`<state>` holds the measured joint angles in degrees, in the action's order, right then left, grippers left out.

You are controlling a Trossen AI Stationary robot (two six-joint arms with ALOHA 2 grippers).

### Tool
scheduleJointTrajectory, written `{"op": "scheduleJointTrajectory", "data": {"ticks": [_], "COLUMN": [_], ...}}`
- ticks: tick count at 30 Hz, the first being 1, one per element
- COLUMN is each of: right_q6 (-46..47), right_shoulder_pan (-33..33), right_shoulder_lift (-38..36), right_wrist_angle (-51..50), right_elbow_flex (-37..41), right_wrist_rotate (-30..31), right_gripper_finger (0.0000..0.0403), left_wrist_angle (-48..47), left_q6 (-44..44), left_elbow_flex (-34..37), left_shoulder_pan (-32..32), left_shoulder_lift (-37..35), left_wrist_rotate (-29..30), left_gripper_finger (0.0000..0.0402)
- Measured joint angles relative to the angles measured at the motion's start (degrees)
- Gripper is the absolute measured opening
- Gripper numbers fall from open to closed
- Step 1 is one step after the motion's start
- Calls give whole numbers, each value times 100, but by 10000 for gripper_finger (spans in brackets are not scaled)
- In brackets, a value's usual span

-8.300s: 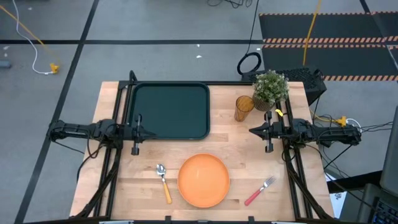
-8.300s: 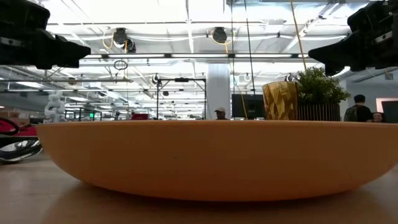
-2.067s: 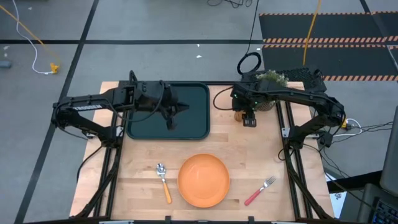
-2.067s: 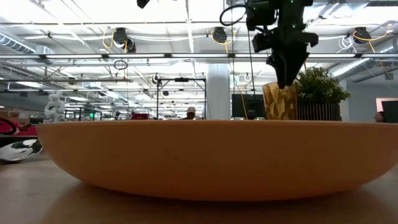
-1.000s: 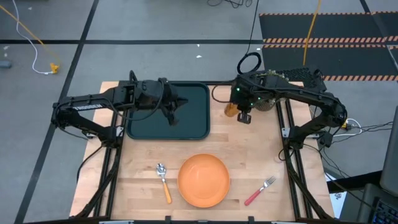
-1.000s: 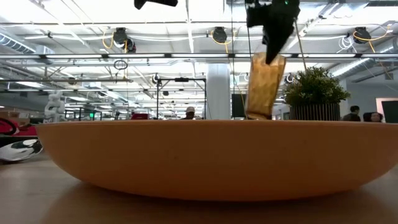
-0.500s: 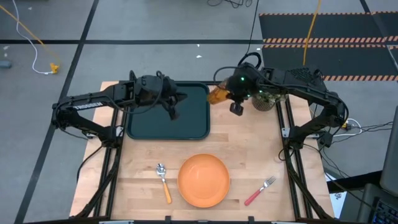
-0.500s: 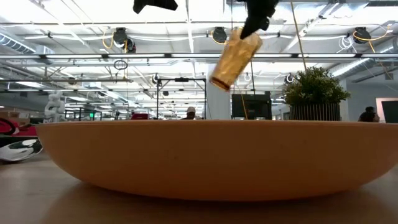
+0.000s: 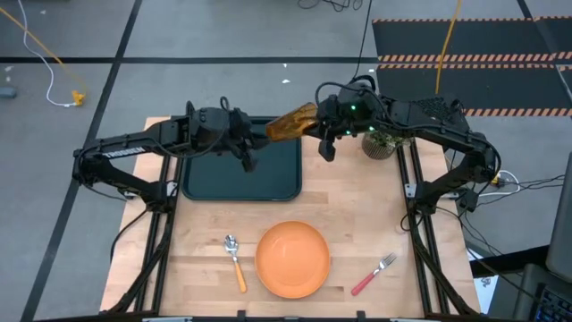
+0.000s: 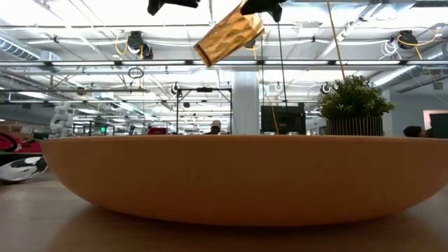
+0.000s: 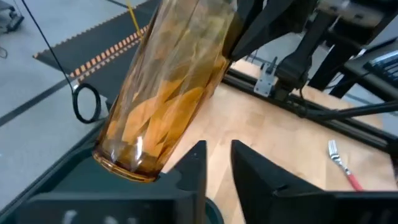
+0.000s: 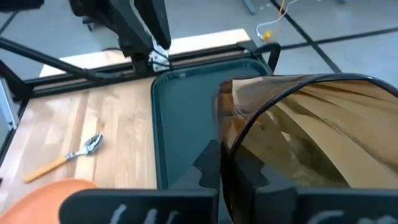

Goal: Pick and place plate/cup/fork/spoon on tray
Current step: Put the yellow cup on the top right of the black serving tray

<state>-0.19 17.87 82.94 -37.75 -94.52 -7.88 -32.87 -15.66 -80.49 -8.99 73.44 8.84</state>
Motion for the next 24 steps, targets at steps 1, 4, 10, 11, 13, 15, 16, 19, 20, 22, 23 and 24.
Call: {"op": "scheduleJointTrajectory", "data": {"ticks": [1, 4, 10, 11, 13, 15, 16, 19, 20, 22, 23, 24], "right_q6": [1, 11, 500, 600, 751, 853, 876, 1031, 1195, 1566, 1731, 1863], "right_shoulder_pan": [0, 0, 0, -5, -14, -15, -15, -17, -17, -15, 11, 40], "right_shoulder_lift": [0, 0, 0, 0, 0, 0, 0, 0, 4, 70, 111, 171], "right_wrist_angle": [49, 175, 933, 1079, 1367, 1634, 1759, 2105, 2247, 2442, 2433, 2384], "right_elbow_flex": [0, 0, 0, 0, 0, 0, 0, 0, 0, -68, -148, -240], "right_wrist_rotate": [-1, -8, -13, -11, 6, 13, 17, 204, 365, 600, 685, 770], "right_gripper_finger": [0, 0, 0, 0, 0, 0, 0, 0, 0, 0, 0, 0], "left_wrist_angle": [11, -93, -49, -45, -5, 40, 39, 1, -4, 12, 18, 18], "left_q6": [-1, 37, 378, 378, 372, 377, 399, 502, 537, 574, 596, 616], "left_elbow_flex": [-26, -225, -786, -881, -1059, -1231, -1291, -1439, -1483, -1571, -1598, -1616], "left_shoulder_pan": [0, 0, -33, -65, -123, -211, -255, -400, -451, -539, -578, -609], "left_shoulder_lift": [-24, -14, 11, 17, 23, 18, 13, 22, 23, 23, 19, 15], "left_wrist_rotate": [0, 0, 20, 20, 24, 26, 26, 26, 26, 26, 28, 27], "left_gripper_finger": [94, 132, 179, 182, 185, 186, 186, 186, 186, 186, 186, 186]}}
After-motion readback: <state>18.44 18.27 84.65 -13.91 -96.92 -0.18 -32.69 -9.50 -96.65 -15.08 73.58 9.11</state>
